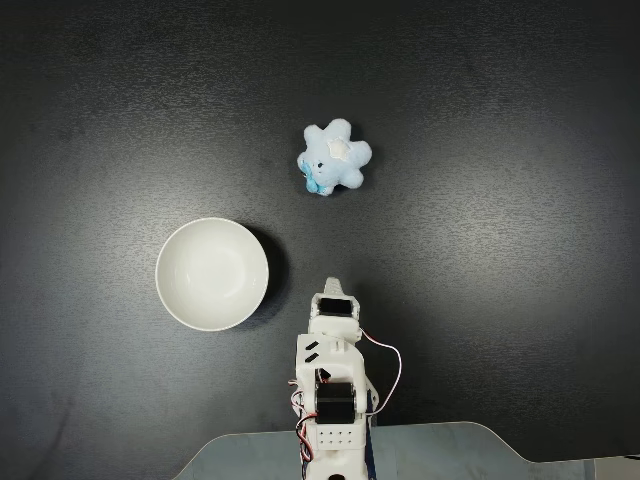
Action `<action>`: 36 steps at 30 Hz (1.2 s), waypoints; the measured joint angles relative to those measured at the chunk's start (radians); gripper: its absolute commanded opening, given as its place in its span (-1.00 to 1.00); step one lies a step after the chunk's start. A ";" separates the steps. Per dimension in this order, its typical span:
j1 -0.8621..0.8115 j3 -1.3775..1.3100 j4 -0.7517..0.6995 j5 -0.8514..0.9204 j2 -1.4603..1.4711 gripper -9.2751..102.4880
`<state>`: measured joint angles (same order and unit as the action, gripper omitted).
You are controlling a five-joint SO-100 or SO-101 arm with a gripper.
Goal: Grasp a skyblue doll and put it in the white bowl.
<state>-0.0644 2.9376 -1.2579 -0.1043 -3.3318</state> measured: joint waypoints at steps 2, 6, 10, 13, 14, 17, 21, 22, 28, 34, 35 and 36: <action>0.000 0.000 0.000 0.000 0.000 -0.85; 0.000 0.000 0.000 0.000 0.000 -0.85; 0.000 0.000 0.000 -0.006 0.000 -0.85; 0.000 0.000 0.000 -0.006 0.000 -0.85; 0.000 0.000 0.008 -0.006 0.000 -0.85; 0.000 -0.011 0.081 -0.006 0.000 -0.85; 0.000 -0.103 0.219 -0.006 0.000 -0.85; 0.000 -0.133 0.238 -0.006 0.000 -0.85; 0.000 -0.387 0.272 -0.006 0.077 -0.85; 0.000 -0.793 0.229 -0.006 0.279 -0.85; -0.002 -0.871 0.207 -0.006 0.313 -0.85; -0.002 -0.953 0.181 -0.006 0.345 -0.85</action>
<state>-0.0660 1.9850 -1.0769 -0.1104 -2.9867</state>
